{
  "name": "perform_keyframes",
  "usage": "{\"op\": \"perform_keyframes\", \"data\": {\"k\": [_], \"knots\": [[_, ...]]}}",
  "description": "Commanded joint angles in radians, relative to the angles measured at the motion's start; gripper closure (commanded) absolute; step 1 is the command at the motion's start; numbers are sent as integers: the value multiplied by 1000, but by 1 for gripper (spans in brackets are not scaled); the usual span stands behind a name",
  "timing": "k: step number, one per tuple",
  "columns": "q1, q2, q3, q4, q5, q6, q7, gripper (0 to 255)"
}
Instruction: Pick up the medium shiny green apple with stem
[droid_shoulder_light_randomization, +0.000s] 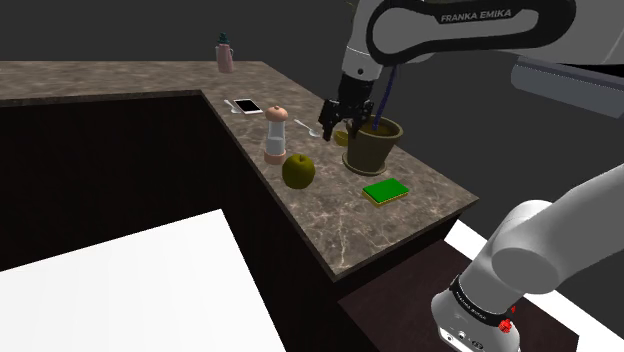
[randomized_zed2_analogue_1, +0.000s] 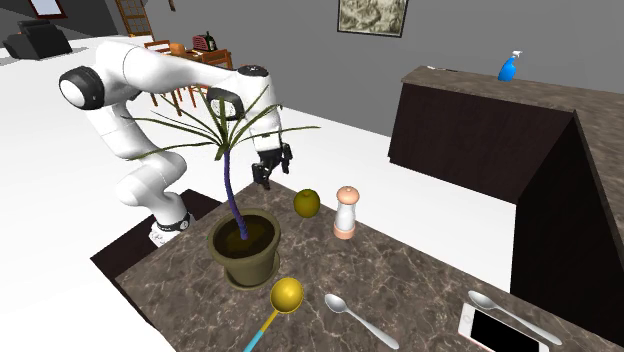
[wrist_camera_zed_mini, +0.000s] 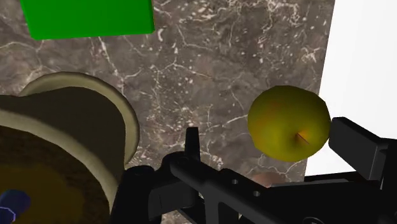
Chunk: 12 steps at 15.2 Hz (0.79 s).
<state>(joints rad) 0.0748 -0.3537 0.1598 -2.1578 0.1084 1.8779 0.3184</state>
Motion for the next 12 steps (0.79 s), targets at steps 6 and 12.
{"op": "perform_keyframes", "data": {"k": [6,12], "knots": [[28,248,96,203,-88,43,122,0],[33,279,103,166,-101,110,135,0]]}}
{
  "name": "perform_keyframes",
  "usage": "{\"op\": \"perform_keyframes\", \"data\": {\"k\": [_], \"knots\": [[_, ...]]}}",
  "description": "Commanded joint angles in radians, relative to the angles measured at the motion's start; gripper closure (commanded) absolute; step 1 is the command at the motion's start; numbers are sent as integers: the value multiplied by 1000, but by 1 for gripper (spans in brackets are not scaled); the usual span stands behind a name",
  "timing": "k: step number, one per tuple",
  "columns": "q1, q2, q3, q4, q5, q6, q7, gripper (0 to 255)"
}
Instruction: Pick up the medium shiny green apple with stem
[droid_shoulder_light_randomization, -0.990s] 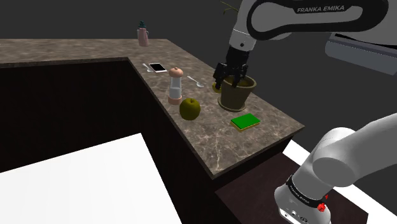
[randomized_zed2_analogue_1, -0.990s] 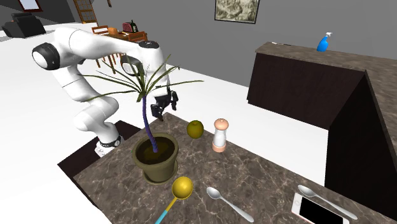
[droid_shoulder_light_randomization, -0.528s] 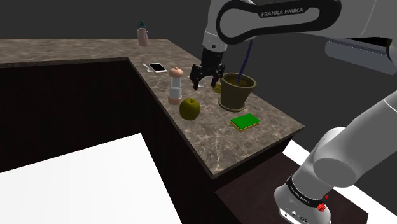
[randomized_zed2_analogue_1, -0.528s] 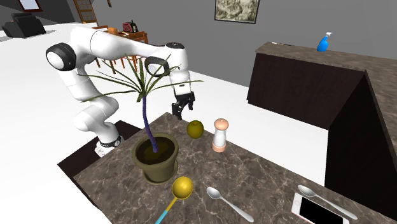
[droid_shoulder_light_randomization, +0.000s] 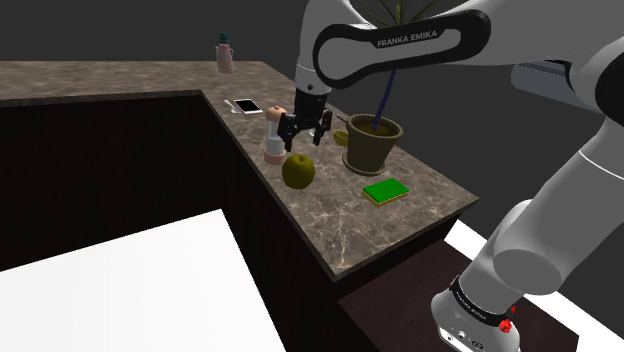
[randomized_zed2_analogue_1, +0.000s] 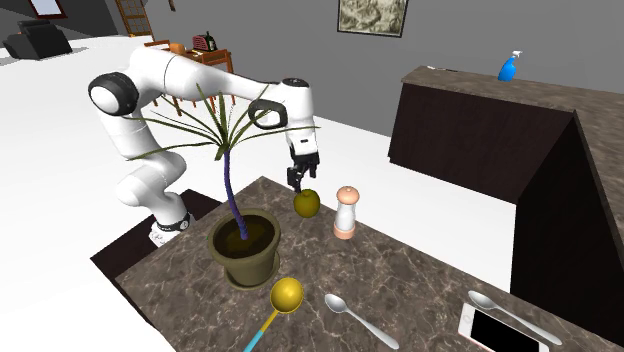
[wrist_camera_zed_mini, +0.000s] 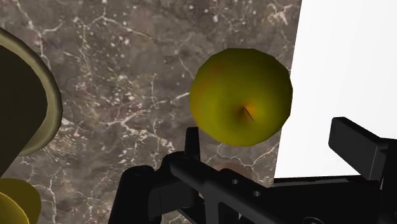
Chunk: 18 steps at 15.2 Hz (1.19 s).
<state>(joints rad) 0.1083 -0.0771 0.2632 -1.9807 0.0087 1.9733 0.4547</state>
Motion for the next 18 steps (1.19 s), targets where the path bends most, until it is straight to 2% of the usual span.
{"op": "perform_keyframes", "data": {"k": [1,4,5,14,18], "knots": [[0,5,0,-22,-1,28,0,0],[0,9,0,-39,-3,48,1,0],[-1,8,0,-39,-2,47,0,255],[0,9,0,-39,-3,48,1,255],[-1,0,-1,4,0,-4,-2,255]]}}
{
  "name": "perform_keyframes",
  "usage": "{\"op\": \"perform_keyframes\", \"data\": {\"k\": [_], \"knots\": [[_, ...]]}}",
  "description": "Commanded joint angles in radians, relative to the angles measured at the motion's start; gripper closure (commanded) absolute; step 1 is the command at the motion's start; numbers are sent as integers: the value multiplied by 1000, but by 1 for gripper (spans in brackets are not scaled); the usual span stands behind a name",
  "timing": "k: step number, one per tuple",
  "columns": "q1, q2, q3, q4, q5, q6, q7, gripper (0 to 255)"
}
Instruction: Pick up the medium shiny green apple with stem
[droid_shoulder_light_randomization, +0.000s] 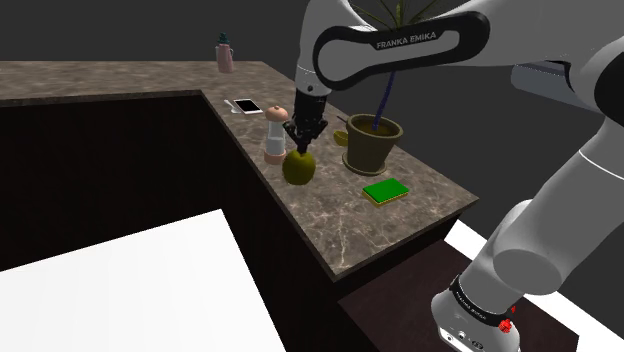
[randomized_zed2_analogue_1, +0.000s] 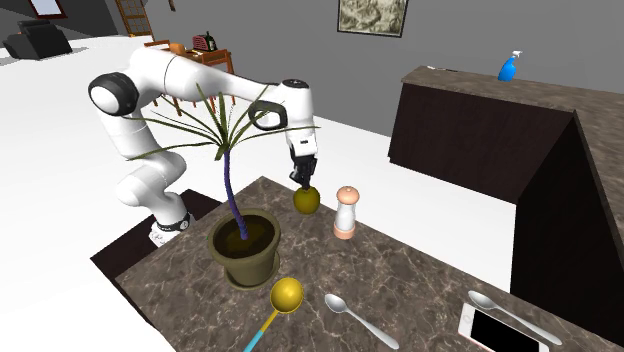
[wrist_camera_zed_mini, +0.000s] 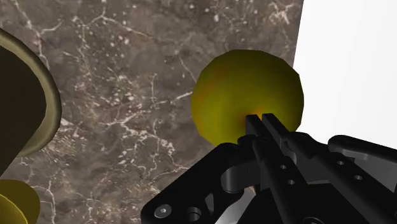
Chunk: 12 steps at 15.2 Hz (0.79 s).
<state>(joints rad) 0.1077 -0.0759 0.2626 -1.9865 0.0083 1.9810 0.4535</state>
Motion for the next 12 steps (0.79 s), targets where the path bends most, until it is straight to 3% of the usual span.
{"op": "perform_keyframes", "data": {"k": [1,12], "knots": [[0,-4,-1,22,1,-25,-1,255],[-2,-10,-2,151,2,-161,-3,255]]}}
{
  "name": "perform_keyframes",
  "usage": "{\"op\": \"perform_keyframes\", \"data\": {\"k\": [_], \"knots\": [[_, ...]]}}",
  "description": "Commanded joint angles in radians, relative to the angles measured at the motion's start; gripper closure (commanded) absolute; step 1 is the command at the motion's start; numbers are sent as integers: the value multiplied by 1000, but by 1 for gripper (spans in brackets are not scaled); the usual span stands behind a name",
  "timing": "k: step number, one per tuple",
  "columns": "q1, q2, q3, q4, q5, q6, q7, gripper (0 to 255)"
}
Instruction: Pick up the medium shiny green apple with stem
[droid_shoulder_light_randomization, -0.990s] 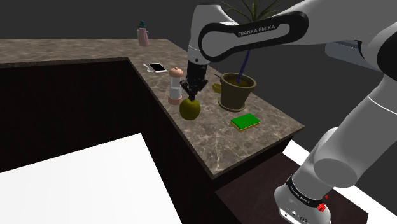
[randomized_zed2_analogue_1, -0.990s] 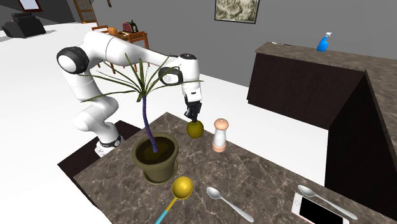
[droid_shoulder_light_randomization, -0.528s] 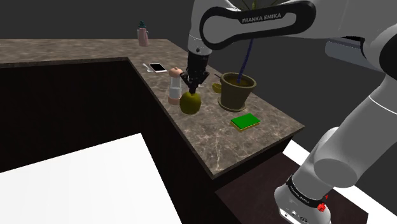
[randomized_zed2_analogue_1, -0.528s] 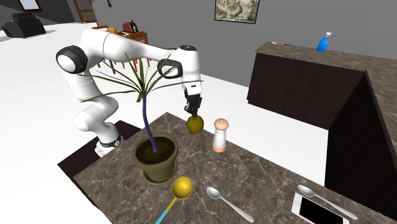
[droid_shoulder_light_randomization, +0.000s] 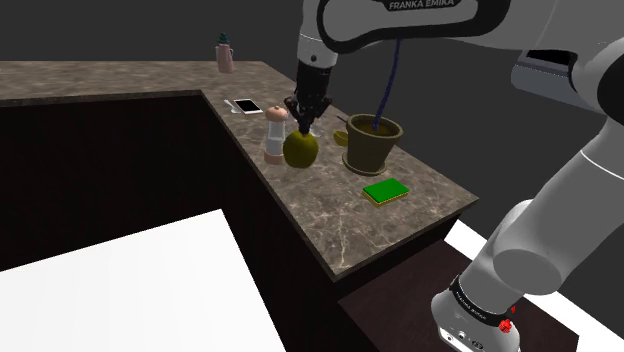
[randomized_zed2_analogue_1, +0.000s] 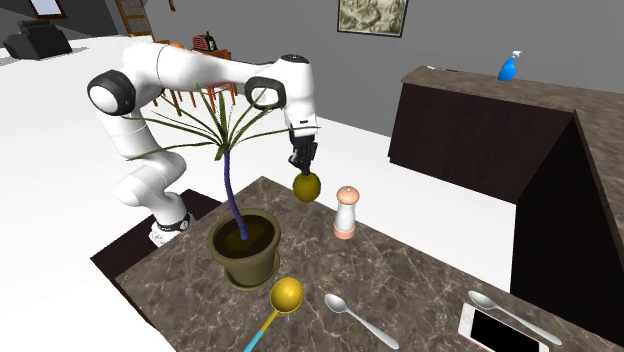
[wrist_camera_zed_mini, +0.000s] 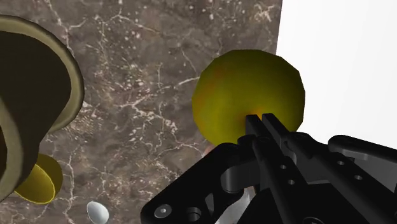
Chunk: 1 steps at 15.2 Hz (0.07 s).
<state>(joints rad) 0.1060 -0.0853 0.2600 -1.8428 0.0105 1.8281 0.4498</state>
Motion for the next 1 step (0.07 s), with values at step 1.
{"op": "perform_keyframes", "data": {"k": [1], "knots": [[0,-1,0,7,0,-8,0,255]]}}
